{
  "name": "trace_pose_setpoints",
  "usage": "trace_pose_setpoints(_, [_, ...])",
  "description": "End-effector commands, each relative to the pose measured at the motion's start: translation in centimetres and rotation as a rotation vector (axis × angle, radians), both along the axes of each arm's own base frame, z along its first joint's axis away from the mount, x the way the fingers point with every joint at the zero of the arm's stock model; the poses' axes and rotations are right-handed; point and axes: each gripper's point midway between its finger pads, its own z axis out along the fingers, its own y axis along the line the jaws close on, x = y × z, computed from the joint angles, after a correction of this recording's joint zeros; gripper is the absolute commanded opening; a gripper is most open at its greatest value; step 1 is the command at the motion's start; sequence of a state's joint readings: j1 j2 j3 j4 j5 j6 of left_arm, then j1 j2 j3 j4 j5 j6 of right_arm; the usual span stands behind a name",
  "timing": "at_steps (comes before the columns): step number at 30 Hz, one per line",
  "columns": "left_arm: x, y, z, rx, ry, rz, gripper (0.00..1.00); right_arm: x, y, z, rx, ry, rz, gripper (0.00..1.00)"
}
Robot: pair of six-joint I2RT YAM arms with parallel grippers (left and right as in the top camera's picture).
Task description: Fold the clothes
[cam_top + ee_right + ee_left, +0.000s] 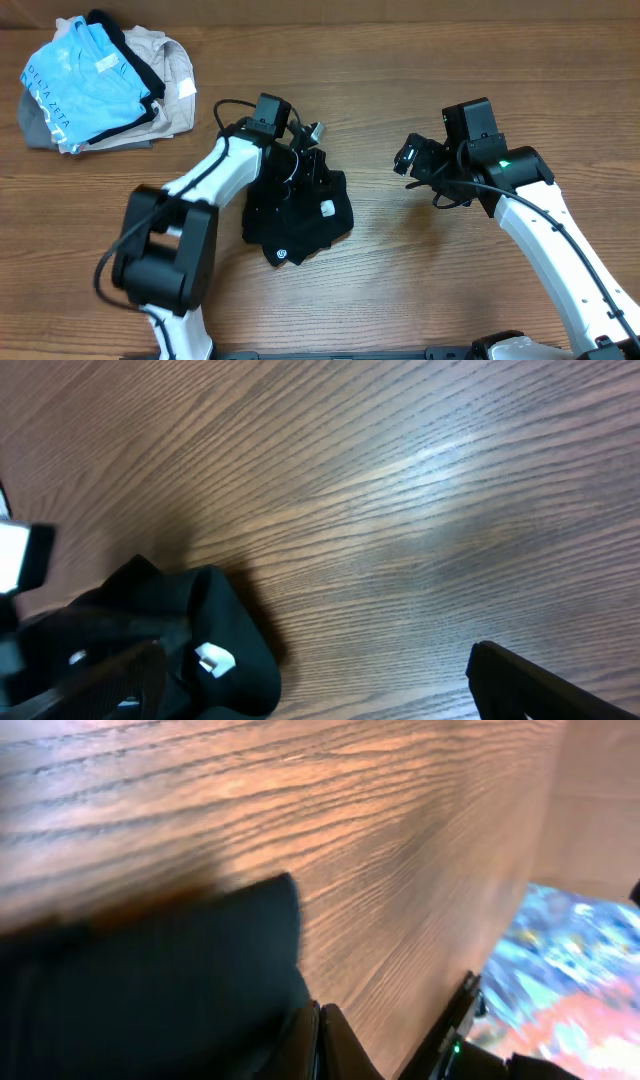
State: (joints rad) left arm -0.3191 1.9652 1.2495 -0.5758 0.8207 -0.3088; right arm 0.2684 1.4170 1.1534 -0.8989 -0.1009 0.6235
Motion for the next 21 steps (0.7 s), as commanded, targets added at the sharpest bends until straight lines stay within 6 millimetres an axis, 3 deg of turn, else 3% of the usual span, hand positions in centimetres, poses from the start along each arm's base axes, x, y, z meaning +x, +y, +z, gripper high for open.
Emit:
trace_pose_setpoints(1, [-0.3, 0.0, -1.5, -0.144, 0.034, -0.061, 0.04, 0.0, 0.0, -0.1, 0.004, 0.001, -0.001, 1.00])
trace_pose_setpoints(8, [-0.8, 1.5, -5.6, -0.259, 0.162, -0.036, 0.04, 0.0, 0.0, -0.1, 0.004, 0.000, -0.001, 1.00])
trace_pose_setpoints(11, [-0.5, 2.2, -5.7, -0.251, 0.173, -0.016, 0.04, 0.0, 0.0, -0.1, 0.004, 0.000, -0.001, 1.00])
trace_pose_setpoints(16, [0.6, 2.2, -1.4, -0.269, 0.094, -0.024, 0.04, 0.1, 0.0, -0.1, 0.005, -0.001, -0.001, 1.00])
trace_pose_setpoints(21, [0.5, 2.0, 5.9, -0.290, -0.048, -0.051, 0.04, 0.1, 0.0, -0.1, 0.005, -0.002, -0.001, 1.00])
